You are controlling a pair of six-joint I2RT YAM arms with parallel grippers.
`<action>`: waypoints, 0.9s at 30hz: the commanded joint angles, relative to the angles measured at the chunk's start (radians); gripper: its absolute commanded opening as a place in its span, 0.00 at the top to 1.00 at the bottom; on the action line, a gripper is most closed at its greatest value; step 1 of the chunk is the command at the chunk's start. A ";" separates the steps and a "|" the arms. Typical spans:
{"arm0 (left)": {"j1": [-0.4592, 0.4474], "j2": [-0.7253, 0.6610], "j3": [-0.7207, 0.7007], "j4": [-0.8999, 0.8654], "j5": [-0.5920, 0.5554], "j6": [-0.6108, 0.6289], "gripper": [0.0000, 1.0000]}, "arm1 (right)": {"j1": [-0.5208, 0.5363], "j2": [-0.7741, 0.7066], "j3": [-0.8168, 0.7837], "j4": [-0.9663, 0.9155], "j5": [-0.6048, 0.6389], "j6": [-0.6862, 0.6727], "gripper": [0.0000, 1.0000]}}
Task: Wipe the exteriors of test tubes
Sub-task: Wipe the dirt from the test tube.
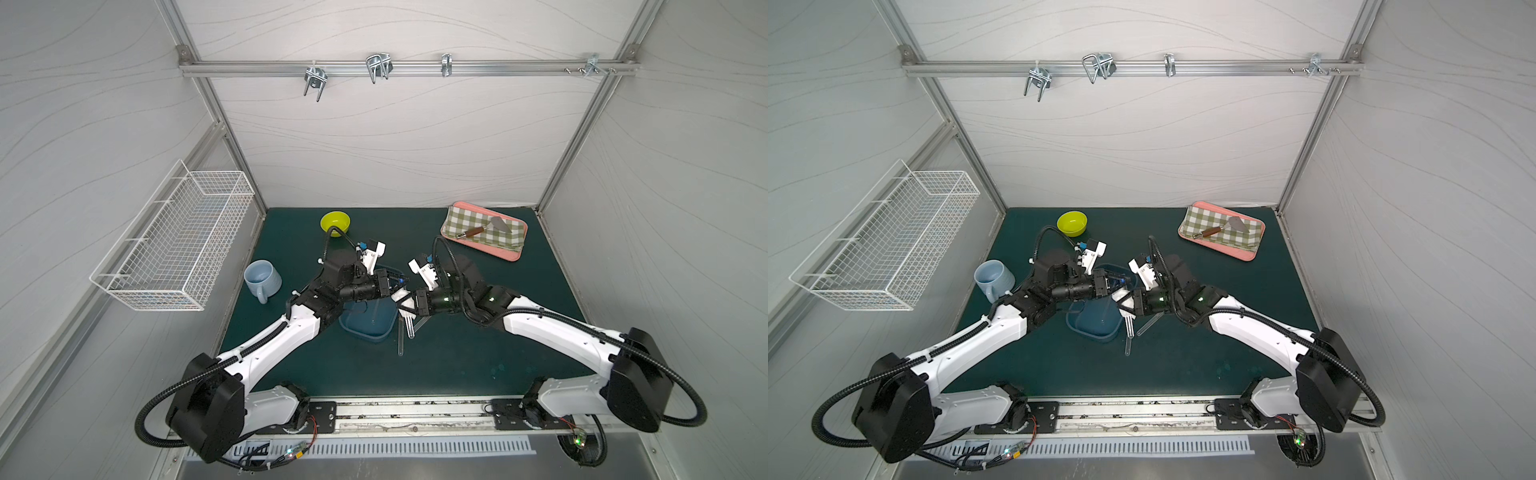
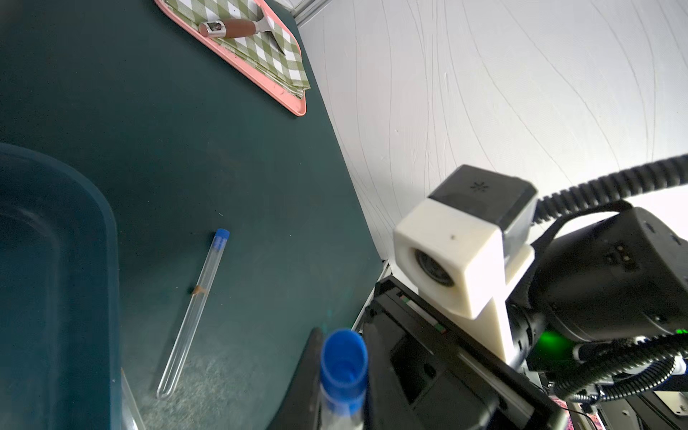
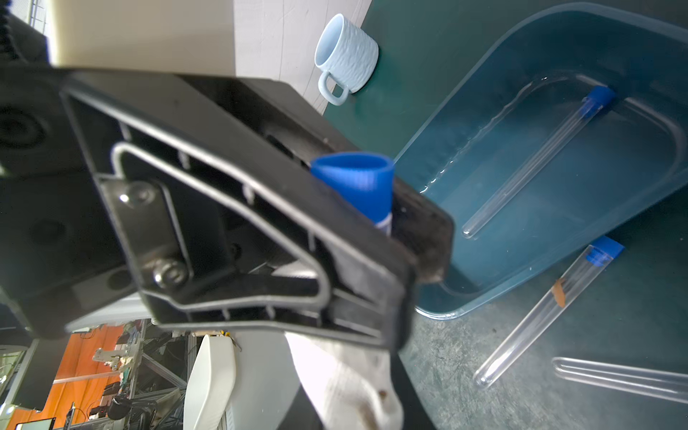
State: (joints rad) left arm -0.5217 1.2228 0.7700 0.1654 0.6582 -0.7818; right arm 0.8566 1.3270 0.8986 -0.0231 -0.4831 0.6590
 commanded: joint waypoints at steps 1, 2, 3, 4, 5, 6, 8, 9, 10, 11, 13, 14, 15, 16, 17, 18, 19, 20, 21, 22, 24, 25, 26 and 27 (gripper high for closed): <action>0.000 -0.002 0.015 0.010 0.007 0.007 0.97 | 0.038 -0.040 -0.046 0.046 0.017 0.023 0.80; 0.001 -0.001 0.015 0.008 0.006 0.007 0.97 | 0.056 -0.052 -0.067 0.044 0.032 0.031 0.80; 0.003 0.000 0.017 0.004 0.006 0.006 0.97 | 0.073 -0.063 -0.089 0.046 0.040 0.042 0.80; 0.004 -0.001 0.017 0.002 0.007 0.007 0.97 | 0.087 -0.070 -0.108 0.051 0.044 0.053 0.80; 0.006 -0.001 0.018 0.000 0.011 0.008 0.97 | 0.100 -0.080 -0.128 0.056 0.049 0.067 0.80; 0.008 0.000 0.020 -0.004 0.014 0.010 0.97 | 0.114 -0.089 -0.145 0.055 0.056 0.079 0.80; 0.011 -0.003 0.023 -0.011 0.016 0.013 0.97 | 0.130 -0.110 -0.170 0.055 0.069 0.092 0.80; 0.013 -0.006 0.022 -0.011 0.014 0.015 0.97 | 0.133 -0.120 -0.180 0.054 0.074 0.096 0.80; 0.013 -0.007 0.021 -0.012 0.012 0.015 0.97 | 0.134 -0.126 -0.186 0.055 0.080 0.097 0.80; 0.014 -0.009 0.019 -0.012 0.009 0.015 0.97 | 0.133 -0.130 -0.190 0.057 0.087 0.096 0.80; 0.014 -0.008 0.016 -0.012 0.006 0.015 0.97 | 0.125 -0.121 -0.175 0.055 0.092 0.080 0.79; 0.014 -0.005 0.014 -0.012 0.006 0.013 0.97 | 0.113 -0.110 -0.162 0.055 0.079 0.073 0.80; 0.015 -0.006 0.012 -0.011 0.007 0.010 0.97 | 0.099 -0.098 -0.147 0.057 0.065 0.066 0.80; 0.014 -0.005 0.008 -0.006 0.009 0.006 0.97 | 0.083 -0.084 -0.126 0.061 0.052 0.055 0.79; 0.015 -0.007 0.005 0.001 0.010 0.003 0.96 | 0.066 -0.069 -0.103 0.063 0.039 0.045 0.79; 0.015 -0.011 0.002 0.002 0.009 0.001 0.97 | 0.048 -0.053 -0.077 0.064 0.025 0.031 0.80; 0.015 -0.013 -0.001 0.001 0.007 0.000 0.97 | 0.033 -0.040 -0.053 0.063 0.014 0.019 0.80; 0.015 -0.017 -0.003 0.001 0.006 0.002 0.96 | 0.016 -0.022 -0.025 0.059 0.002 0.007 0.80; 0.014 -0.019 -0.005 -0.004 0.006 0.002 0.96 | 0.000 -0.007 0.003 0.056 -0.008 -0.004 0.79; 0.015 -0.019 -0.005 -0.003 0.006 0.002 0.96 | -0.012 0.005 0.026 0.053 -0.017 -0.012 0.79; 0.015 -0.022 -0.003 -0.003 0.008 0.002 0.96 | -0.027 0.029 0.064 0.051 -0.033 -0.026 0.79; 0.015 -0.023 -0.003 -0.002 0.006 0.000 0.96 | -0.028 0.036 0.075 0.048 -0.035 -0.028 0.79; 0.014 -0.025 -0.003 0.001 0.005 -0.001 0.96 | -0.028 0.041 0.081 0.050 -0.042 -0.028 0.79; 0.014 -0.025 -0.002 0.001 0.005 0.000 0.96 | -0.026 0.043 0.078 0.054 -0.047 -0.021 0.79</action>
State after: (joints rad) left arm -0.5064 1.2106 0.7696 0.1551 0.6647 -0.7853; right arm 0.8368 1.3636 0.9436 0.0040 -0.4931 0.6559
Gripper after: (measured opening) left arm 0.168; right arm 0.207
